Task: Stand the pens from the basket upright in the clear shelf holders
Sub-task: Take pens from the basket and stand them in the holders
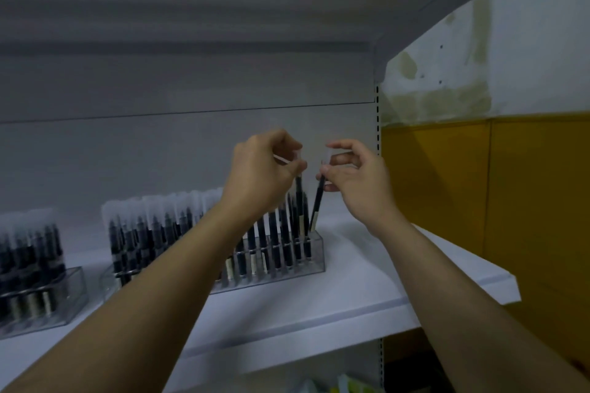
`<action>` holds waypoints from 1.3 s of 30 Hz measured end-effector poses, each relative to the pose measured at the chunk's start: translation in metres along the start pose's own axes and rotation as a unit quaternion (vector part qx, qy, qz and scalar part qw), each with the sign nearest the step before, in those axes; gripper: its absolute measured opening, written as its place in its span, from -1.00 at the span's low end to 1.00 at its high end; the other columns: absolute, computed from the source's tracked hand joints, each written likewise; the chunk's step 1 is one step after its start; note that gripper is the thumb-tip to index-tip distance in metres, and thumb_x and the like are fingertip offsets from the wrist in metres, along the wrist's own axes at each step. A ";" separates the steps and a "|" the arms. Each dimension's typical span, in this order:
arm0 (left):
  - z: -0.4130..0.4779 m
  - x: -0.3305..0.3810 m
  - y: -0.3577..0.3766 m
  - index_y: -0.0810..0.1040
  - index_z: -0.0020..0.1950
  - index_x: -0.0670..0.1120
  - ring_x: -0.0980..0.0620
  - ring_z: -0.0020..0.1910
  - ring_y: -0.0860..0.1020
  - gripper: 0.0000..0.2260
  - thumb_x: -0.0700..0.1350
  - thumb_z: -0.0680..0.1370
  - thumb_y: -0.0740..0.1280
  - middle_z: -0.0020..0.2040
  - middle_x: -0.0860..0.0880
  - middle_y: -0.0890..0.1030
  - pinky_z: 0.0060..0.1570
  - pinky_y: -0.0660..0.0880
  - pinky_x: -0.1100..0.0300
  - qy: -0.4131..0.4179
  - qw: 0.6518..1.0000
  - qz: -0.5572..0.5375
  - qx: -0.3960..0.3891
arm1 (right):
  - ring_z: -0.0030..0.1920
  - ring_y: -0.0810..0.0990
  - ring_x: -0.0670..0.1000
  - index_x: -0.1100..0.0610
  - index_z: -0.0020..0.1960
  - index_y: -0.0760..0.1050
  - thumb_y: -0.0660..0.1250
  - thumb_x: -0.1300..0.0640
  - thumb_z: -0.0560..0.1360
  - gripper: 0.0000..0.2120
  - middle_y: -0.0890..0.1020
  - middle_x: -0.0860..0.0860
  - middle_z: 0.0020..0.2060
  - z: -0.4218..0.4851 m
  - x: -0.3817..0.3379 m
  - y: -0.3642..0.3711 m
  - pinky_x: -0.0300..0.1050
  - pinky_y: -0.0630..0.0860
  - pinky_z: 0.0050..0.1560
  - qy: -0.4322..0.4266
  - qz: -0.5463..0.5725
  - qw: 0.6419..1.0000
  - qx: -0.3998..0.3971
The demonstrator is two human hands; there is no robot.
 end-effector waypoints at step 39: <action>-0.005 -0.027 0.008 0.54 0.11 0.07 0.01 0.18 0.47 -0.78 0.09 0.51 0.39 -0.16 0.14 0.49 0.23 0.21 0.02 -0.064 0.985 0.157 -0.040 | -0.09 0.55 -0.15 -0.11 0.31 0.48 0.31 0.10 0.56 -0.67 0.59 -0.14 -0.08 -0.015 0.002 0.010 -0.24 0.47 -0.04 -0.037 -0.315 0.935 -0.161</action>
Point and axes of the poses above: each hand's wrist, its own z-axis towards the middle knuckle, its own y-axis out of the palm, x = y × z, the point moved 4 cm from there along z, towards the middle knuckle
